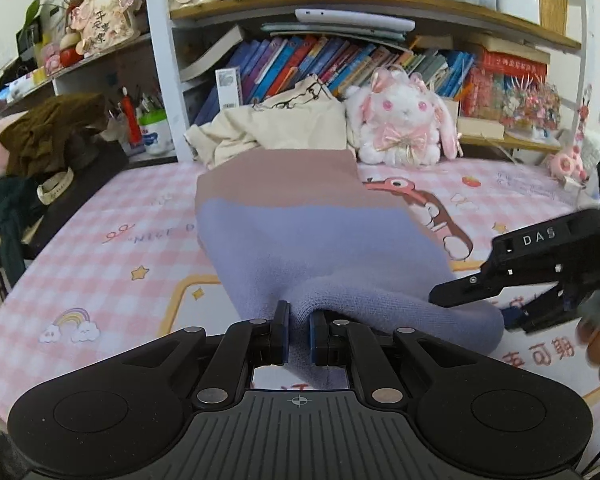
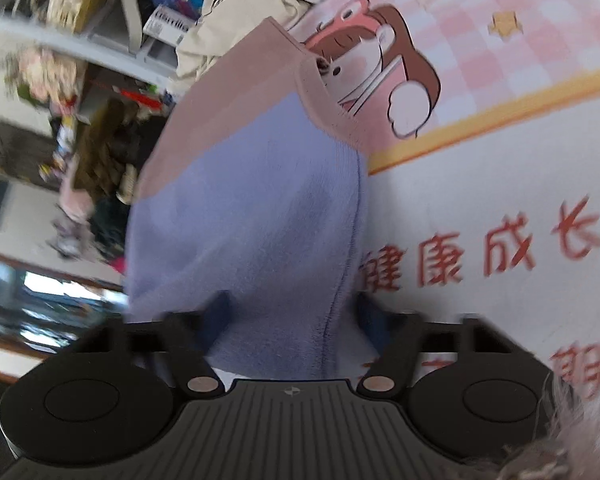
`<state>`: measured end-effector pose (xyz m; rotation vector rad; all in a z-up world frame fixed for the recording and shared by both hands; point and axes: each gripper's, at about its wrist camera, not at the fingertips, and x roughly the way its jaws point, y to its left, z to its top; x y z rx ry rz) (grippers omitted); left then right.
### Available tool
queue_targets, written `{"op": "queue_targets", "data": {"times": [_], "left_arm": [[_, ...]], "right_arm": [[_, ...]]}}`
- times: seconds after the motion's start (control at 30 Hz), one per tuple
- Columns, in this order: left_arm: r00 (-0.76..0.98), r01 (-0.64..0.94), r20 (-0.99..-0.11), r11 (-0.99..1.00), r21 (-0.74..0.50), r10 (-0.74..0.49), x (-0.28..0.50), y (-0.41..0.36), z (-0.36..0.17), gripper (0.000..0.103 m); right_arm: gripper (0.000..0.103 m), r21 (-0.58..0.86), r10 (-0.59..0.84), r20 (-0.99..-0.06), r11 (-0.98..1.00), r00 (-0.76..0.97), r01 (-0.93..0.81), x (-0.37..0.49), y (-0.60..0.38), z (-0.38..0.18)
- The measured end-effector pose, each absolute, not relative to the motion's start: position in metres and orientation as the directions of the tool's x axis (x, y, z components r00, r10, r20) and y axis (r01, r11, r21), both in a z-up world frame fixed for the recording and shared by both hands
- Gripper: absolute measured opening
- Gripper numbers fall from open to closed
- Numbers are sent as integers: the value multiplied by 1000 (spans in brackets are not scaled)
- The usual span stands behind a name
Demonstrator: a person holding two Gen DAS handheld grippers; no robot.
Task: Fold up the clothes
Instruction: 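Lift the sweater off the pile with both grippers and shake it open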
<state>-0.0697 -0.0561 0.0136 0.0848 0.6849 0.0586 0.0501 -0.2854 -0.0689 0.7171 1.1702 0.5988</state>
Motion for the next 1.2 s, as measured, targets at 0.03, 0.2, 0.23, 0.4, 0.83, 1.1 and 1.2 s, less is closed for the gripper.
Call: {"op": "queue_targets", "data": {"times": [0.03, 0.2, 0.23, 0.4, 0.83, 1.1, 1.2], "left_arm": [[769, -25, -632, 992, 121, 97, -70, -56, 13, 9], [778, 28, -619, 979, 204, 107, -76, -65, 18, 9], [800, 52, -595, 979, 200, 79, -77, -70, 30, 8], [908, 200, -400, 968, 151, -125, -84, -95, 108, 8], [894, 418, -61, 875, -245, -445, -86, -22, 189, 8], [788, 100, -575, 967, -235, -221, -19, 51, 17, 9], [760, 48, -627, 977, -206, -170, -8, 70, -16, 14]], "right_arm": [[10, 781, 758, -585, 623, 288, -52, 50, -286, -68], [7, 799, 798, -456, 562, 394, -212, 46, -303, -29], [7, 809, 806, -410, 537, 426, -239, 47, -312, -16], [7, 787, 793, -100, 433, 602, -440, 62, -360, 90], [7, 488, 842, 180, 373, 509, -789, 97, -306, 272], [7, 590, 762, -428, 643, 487, -488, 150, -181, 94], [7, 552, 706, -499, 706, 503, -444, 167, -151, 69]]}}
